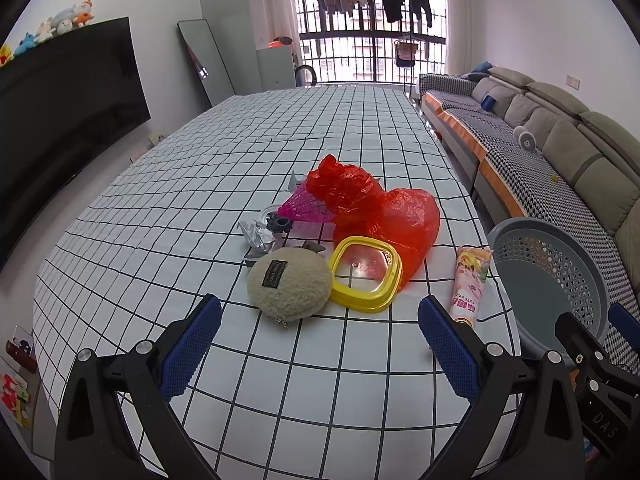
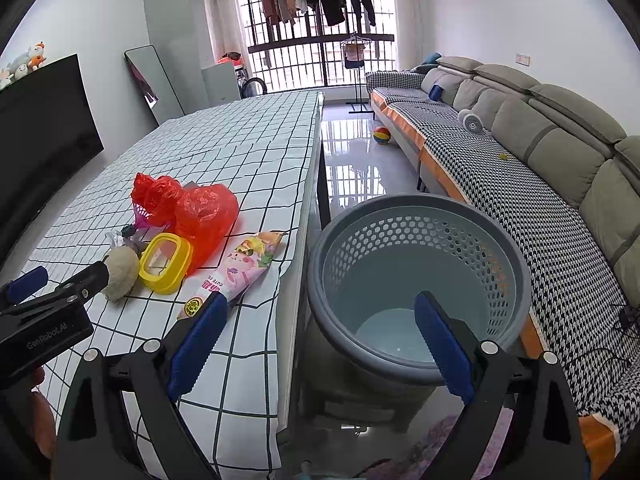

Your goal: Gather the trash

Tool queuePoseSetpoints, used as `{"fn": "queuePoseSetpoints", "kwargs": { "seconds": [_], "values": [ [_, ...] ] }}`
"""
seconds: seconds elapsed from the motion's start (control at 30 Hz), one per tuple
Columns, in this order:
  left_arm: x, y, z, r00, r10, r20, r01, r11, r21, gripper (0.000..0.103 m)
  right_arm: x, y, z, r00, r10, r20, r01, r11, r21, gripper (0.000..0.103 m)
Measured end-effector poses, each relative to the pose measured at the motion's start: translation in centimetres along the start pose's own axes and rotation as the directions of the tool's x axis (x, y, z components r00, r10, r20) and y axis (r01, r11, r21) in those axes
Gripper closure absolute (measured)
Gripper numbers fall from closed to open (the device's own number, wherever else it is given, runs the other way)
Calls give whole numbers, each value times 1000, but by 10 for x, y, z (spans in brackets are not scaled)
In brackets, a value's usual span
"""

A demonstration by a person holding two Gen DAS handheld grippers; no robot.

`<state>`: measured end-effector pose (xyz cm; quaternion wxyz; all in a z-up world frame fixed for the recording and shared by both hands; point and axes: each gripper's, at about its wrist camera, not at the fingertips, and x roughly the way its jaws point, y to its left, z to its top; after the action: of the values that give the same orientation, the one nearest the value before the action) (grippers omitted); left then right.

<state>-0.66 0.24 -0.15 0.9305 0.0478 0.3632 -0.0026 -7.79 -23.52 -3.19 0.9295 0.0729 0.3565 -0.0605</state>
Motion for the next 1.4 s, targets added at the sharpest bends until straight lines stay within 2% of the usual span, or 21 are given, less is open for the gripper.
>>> {"fn": "queuePoseSetpoints", "kwargs": {
  "seconds": [0.8, 1.1, 1.4],
  "values": [
    [3, 9, 0, 1000, -9, 0, 9, 1000, -21, 6, 4, 7, 1, 1000, -17, -10, 17, 1000, -15, 13],
    [21, 25, -2, 999, 11, -30, -12, 999, -36, 6, 23, 21, 5, 999, -9, -51, 7, 999, -34, 13],
    [44, 56, -3, 997, 38, -66, -43, 995, -86, 6, 60, 50, 12, 990, 27, -136, -36, 997, -62, 13]
  ]
}}
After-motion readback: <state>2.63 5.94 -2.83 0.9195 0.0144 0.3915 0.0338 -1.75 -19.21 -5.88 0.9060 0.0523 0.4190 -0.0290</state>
